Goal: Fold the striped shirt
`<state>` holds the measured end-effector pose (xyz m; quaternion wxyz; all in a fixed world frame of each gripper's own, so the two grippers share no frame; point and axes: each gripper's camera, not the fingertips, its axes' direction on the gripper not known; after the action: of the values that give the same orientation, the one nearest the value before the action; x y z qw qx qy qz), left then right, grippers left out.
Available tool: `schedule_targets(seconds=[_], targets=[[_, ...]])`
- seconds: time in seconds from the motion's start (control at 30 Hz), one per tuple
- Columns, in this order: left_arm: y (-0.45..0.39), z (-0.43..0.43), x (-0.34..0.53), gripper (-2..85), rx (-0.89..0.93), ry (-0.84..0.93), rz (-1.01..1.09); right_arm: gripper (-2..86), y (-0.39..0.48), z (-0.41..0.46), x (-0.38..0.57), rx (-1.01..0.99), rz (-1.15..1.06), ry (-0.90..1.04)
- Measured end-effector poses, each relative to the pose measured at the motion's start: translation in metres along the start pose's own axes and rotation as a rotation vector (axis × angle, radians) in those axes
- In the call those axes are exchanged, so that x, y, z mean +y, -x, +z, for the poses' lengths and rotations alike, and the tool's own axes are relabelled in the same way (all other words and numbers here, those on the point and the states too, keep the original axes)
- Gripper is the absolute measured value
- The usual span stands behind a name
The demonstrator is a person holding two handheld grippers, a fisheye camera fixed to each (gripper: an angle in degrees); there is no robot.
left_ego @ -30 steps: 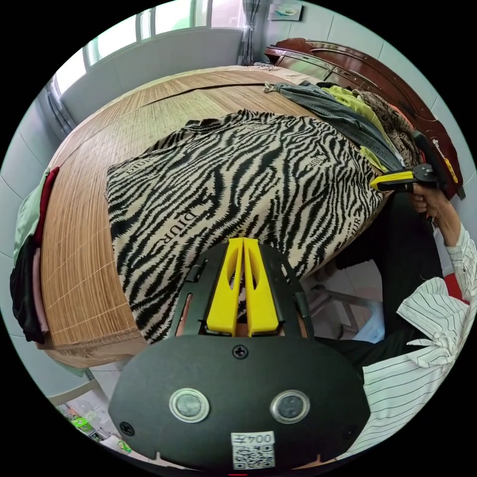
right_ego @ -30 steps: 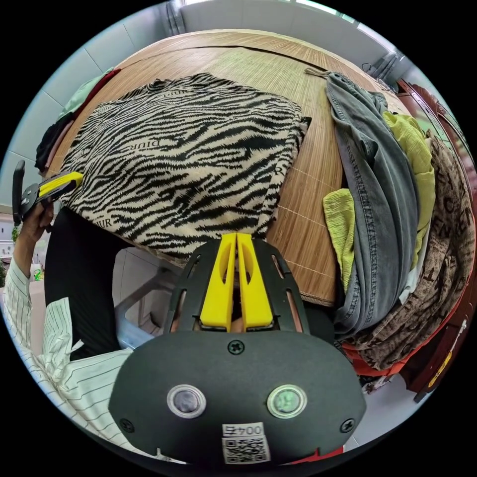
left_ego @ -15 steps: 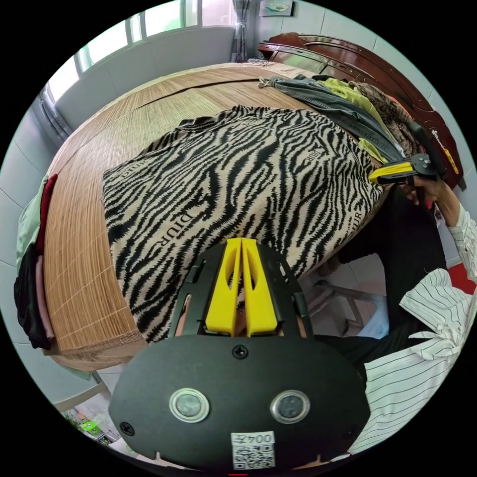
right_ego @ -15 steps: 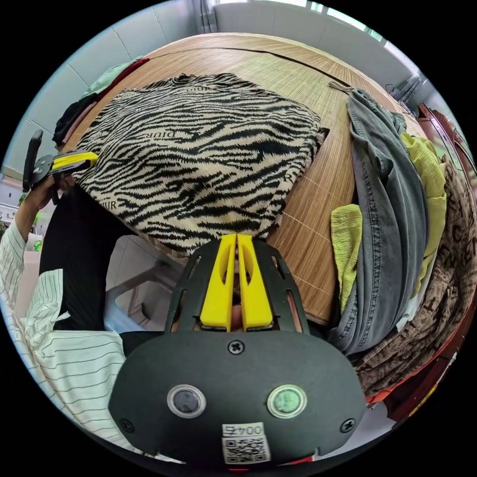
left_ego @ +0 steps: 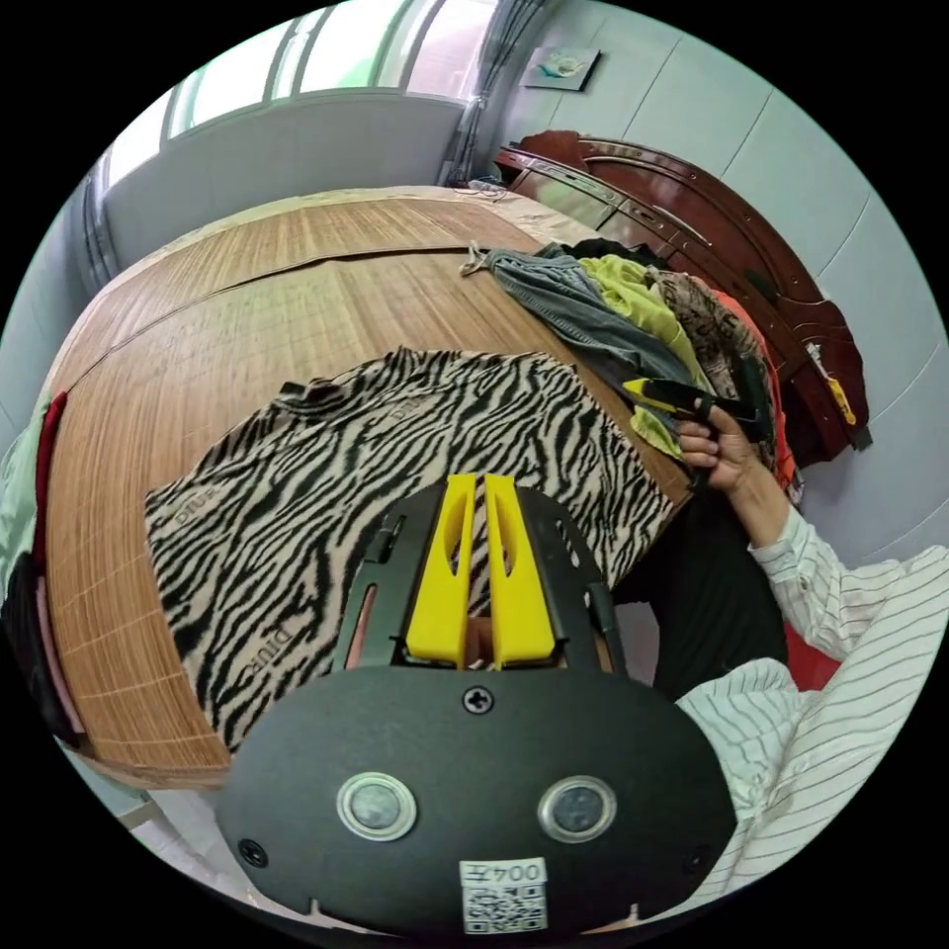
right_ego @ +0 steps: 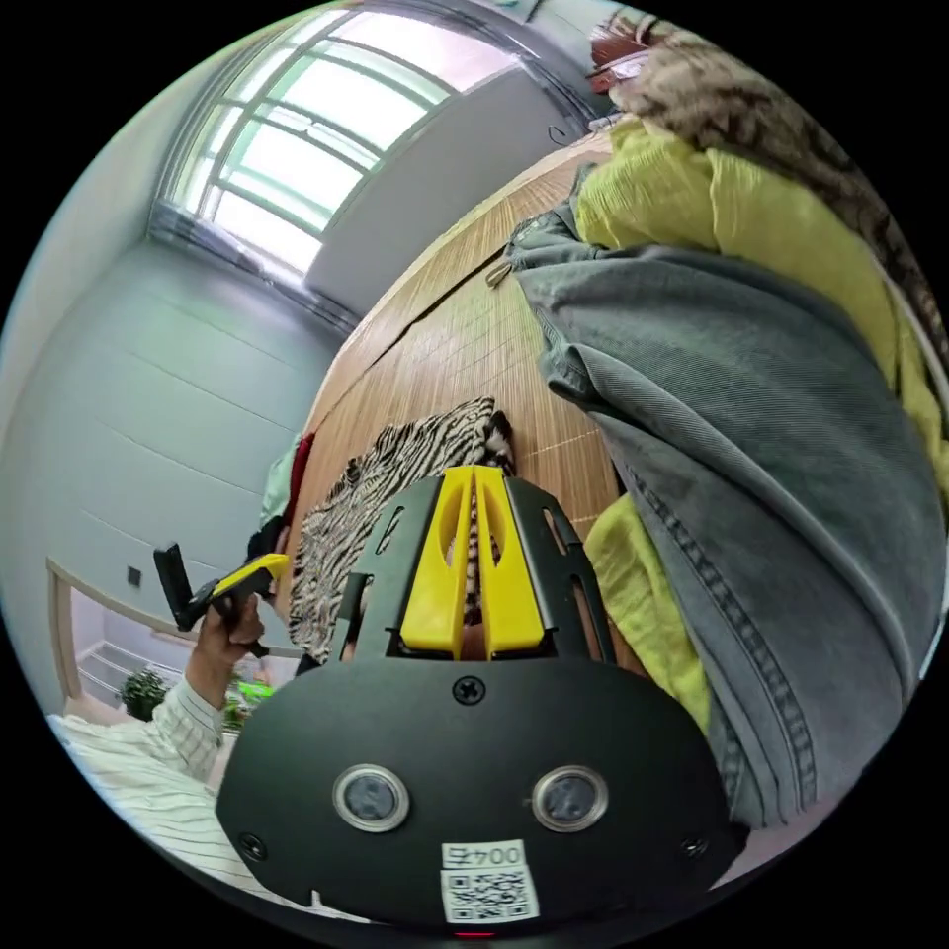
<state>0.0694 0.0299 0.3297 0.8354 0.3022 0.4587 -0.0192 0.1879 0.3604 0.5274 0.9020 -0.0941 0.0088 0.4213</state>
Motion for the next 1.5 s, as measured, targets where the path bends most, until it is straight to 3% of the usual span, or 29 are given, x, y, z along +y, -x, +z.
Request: schedule_targets(seconds=[0.1, 0.27, 0.47, 0.67, 0.8, 0.9, 1.07, 1.23, 1.37, 1.5], targets=[[-0.017, 0.067, -0.061, 4.0, 0.123, 0.075, -0.006, 1.7, -0.033, 0.019, -0.007, -0.169, 0.093, 0.035], [-0.016, 0.161, -0.131, 7.7, 0.231, 0.145, -0.178, 4.8, -0.052, 0.036, -0.003, -0.139, 0.055, 0.122], [-0.026, 0.197, -0.171, 9.5, 0.093, 0.198, -0.171, 4.9, -0.053, 0.041, 0.010, -0.157, -0.064, 0.143], [-0.017, 0.227, -0.188, 10.9, 0.094, 0.288, -0.175, 3.7, -0.042, 0.048, 0.025, -0.094, -0.190, 0.132], [-0.014, 0.243, -0.191, 8.0, -0.003, 0.349, -0.145, 3.5, -0.035, 0.053, 0.034, -0.066, -0.248, 0.128], [0.001, 0.240, -0.185, 3.0, 0.018, 0.310, -0.174, 2.7, -0.038, 0.050, 0.036, -0.025, -0.249, 0.110], [0.043, 0.209, -0.160, 1.1, 0.217, 0.125, -0.328, -0.3, -0.055, 0.031, 0.030, 0.011, -0.170, -0.008], [0.061, 0.191, -0.142, 0.8, 0.321, 0.020, -0.368, -0.7, -0.035, 0.058, 0.032, 0.121, -0.274, 0.071], [0.065, 0.198, -0.145, 0.9, 0.367, 0.044, -0.379, -0.7, -0.042, 0.080, 0.029, 0.137, -0.208, 0.149], [0.068, 0.212, -0.148, 1.4, 0.337, 0.081, -0.389, -0.7, -0.052, 0.049, 0.029, 0.119, -0.130, -0.011]])
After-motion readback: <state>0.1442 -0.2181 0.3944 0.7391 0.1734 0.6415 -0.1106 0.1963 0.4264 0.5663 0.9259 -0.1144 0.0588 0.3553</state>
